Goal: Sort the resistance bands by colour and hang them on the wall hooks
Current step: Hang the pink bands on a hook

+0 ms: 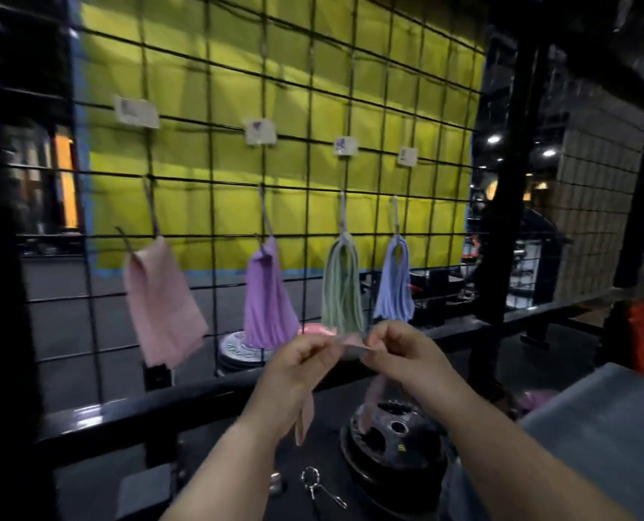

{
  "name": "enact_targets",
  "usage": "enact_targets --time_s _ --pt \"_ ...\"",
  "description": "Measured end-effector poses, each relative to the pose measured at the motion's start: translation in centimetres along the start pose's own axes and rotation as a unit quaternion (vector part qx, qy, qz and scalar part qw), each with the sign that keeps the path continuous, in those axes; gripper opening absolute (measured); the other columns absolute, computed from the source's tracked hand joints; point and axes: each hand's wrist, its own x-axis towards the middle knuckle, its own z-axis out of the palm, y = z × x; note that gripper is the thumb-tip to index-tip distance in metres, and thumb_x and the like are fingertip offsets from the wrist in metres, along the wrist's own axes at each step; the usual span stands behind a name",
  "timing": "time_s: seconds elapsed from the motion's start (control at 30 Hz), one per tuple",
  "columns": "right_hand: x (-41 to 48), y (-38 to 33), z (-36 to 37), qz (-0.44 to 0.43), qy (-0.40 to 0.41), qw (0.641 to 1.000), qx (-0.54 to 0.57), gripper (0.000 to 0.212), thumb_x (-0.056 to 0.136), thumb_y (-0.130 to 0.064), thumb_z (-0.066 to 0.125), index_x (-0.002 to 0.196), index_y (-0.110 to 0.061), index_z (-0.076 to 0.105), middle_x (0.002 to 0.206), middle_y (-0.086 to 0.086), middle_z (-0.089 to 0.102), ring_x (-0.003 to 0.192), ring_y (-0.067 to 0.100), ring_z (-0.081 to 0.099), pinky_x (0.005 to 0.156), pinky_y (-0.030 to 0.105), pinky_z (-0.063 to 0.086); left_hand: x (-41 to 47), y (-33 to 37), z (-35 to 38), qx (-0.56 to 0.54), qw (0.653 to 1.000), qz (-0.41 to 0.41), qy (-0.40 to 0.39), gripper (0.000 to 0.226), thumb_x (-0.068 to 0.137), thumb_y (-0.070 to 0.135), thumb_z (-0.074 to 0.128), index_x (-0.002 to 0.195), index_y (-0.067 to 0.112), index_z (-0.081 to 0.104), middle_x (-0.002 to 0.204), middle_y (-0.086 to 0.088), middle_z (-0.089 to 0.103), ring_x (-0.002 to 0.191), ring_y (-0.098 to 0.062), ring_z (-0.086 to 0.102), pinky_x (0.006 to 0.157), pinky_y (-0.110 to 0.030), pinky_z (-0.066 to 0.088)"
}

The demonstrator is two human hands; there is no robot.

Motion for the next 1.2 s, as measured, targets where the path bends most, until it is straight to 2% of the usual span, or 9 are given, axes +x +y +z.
enact_targets --time_s 0.13,0.23,0.47,0.63,0.87,0.97,1.03,1.1,1.2 --pt "2.4 -2.4 4.0 -0.038 -0.039 0.998 0.025 0.017 0.083 -0.002 0.070 0.077 -0.017 0.065 0.067 -0.005 0.060 0.065 0.009 0.055 0.060 0.016 0.042 -1.1 3.7 -2.9 -0.019 0.994 0.055 0.093 0.017 0.087 -0.002 0.058 0.081 0.011 0.067 0.077 0.008 0.074 0.074 0.000 0.066 0.069 -0.009 0.048" --pt "3.7 -4.6 7.1 -0.063 -0.059 0.995 0.043 0.010 0.084 -0.001 0.069 0.082 -0.010 0.064 0.058 -0.011 0.063 0.052 0.000 0.055 0.053 0.012 0.042 -2.2 6.3 -5.0 -0.021 0.986 0.109 0.125 0.013 0.079 0.009 0.063 0.078 0.016 0.074 0.087 0.002 0.075 0.085 -0.007 0.069 0.075 -0.015 0.051" --pt "6.0 -9.6 12.9 -0.149 -0.080 0.986 0.000 0.015 0.081 -0.015 0.075 0.080 -0.029 0.068 0.084 -0.016 0.068 0.074 -0.010 0.058 0.075 0.013 0.042 -4.2 11.3 -9.6 0.058 0.951 0.228 0.202 0.009 0.081 0.028 0.064 0.085 0.029 0.072 0.119 0.000 0.067 0.115 -0.016 0.060 0.096 -0.034 0.042" --pt "8.4 -13.0 15.3 -0.197 -0.093 0.974 -0.054 0.010 0.076 -0.034 0.077 0.078 -0.036 0.067 0.081 -0.019 0.063 0.073 -0.004 0.054 0.078 0.024 0.042 -4.2 14.4 -11.8 0.091 0.916 0.301 0.247 0.024 0.093 0.011 0.057 0.086 0.031 0.069 0.102 0.006 0.072 0.099 -0.011 0.065 0.088 -0.024 0.048" --pt "10.8 -15.4 17.1 -0.203 -0.068 0.975 -0.057 0.010 0.085 -0.022 0.070 0.095 -0.020 0.068 0.095 -0.017 0.065 0.059 -0.007 0.058 0.044 0.004 0.039 -1.3 16.4 -14.5 0.181 0.895 0.287 0.289 0.018 0.096 0.007 0.052 0.092 0.019 0.064 0.089 0.009 0.069 0.087 -0.001 0.064 0.080 -0.017 0.050" --pt "11.8 -14.5 17.5 -0.189 -0.049 0.979 -0.062 0.009 0.086 -0.022 0.068 0.095 -0.021 0.069 0.108 -0.014 0.068 0.079 -0.003 0.062 0.060 0.006 0.047 -0.4 15.7 -14.8 0.226 0.887 0.255 0.313 0.012 0.095 0.011 0.054 0.099 0.017 0.063 0.090 0.008 0.066 0.080 0.008 0.062 0.072 -0.014 0.048" --pt "12.3 -13.5 17.7 -0.173 -0.048 0.980 -0.082 0.004 0.087 -0.023 0.067 0.090 -0.026 0.066 0.104 -0.017 0.067 0.088 -0.003 0.061 0.075 0.012 0.050 0.0 14.7 -15.6 0.282 0.869 0.244 0.326 0.009 0.093 0.024 0.058 0.097 0.027 0.066 0.095 0.005 0.067 0.088 -0.003 0.064 0.074 -0.026 0.052" --pt "12.3 -12.4 17.6 -0.152 -0.045 0.982 -0.099 0.006 0.086 -0.024 0.068 0.086 -0.028 0.064 0.096 -0.017 0.063 0.085 -0.004 0.057 0.071 0.010 0.045 0.0 13.9 -16.0 0.340 0.849 0.240 0.326 0.011 0.090 0.032 0.056 0.092 0.029 0.067 0.093 0.004 0.068 0.089 -0.013 0.065 0.076 -0.038 0.054" --pt "12.0 -10.9 17.2 -0.136 -0.056 0.984 -0.096 0.005 0.085 -0.026 0.069 0.087 -0.028 0.065 0.094 -0.015 0.062 0.082 -0.005 0.055 0.061 0.009 0.041 -0.5 13.0 -15.5 0.397 0.827 0.229 0.326 0.021 0.091 0.019 0.059 0.078 0.034 0.064 0.078 0.009 0.065 0.076 -0.010 0.061 0.066 -0.035 0.050"
